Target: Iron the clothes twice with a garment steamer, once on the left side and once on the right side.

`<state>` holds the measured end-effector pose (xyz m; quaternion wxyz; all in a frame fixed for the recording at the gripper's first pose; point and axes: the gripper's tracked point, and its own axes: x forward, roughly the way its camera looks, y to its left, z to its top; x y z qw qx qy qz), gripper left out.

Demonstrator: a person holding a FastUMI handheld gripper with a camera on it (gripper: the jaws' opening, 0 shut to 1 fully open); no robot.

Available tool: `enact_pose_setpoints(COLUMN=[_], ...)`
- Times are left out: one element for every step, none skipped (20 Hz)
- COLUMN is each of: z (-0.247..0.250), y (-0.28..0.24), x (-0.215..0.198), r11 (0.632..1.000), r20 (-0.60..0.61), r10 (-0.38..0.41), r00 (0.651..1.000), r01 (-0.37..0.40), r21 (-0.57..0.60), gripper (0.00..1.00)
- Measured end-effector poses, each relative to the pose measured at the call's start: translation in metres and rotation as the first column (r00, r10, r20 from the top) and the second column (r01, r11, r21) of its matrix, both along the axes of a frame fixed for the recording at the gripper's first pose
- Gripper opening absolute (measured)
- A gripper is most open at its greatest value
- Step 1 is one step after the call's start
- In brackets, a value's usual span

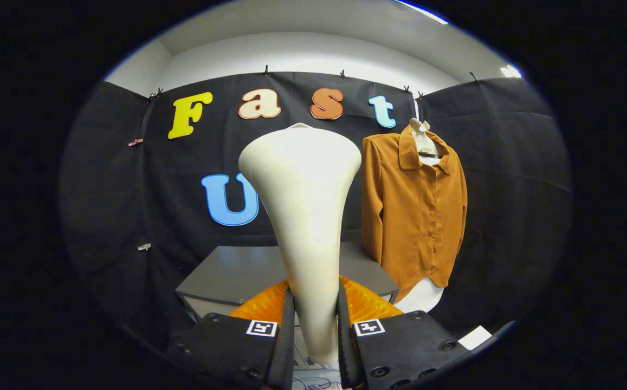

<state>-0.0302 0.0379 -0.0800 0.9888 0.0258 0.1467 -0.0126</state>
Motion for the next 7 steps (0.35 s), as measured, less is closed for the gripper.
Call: enact_pose_setpoints(z=[0.002,0.002,0.004,0.005,0.006,0.007,0.007], y=[0.001,0.0,-0.001,-0.002,-0.004,-0.007,-0.009], x=[-0.003,-0.004,-0.007,-0.008,-0.009,-0.009,-0.008], r11=[1.0,1.0,1.0,1.0,1.0,1.0,1.0], r20=[0.002,0.004,0.008,0.012,0.015,0.017,0.017], r10=[0.0,-0.003,-0.007,-0.012,-0.017,-0.024,-0.028], r00=[1.0,1.0,1.0,1.0,1.0,1.0,0.999], r01=[0.0,0.003,0.007,0.012,0.017,0.024,0.028], r21=[0.0,-0.005,-0.008,-0.008,-0.011,-0.012,-0.011], gripper=[0.37,0.37,0.37,0.37,0.37,0.36,0.36])
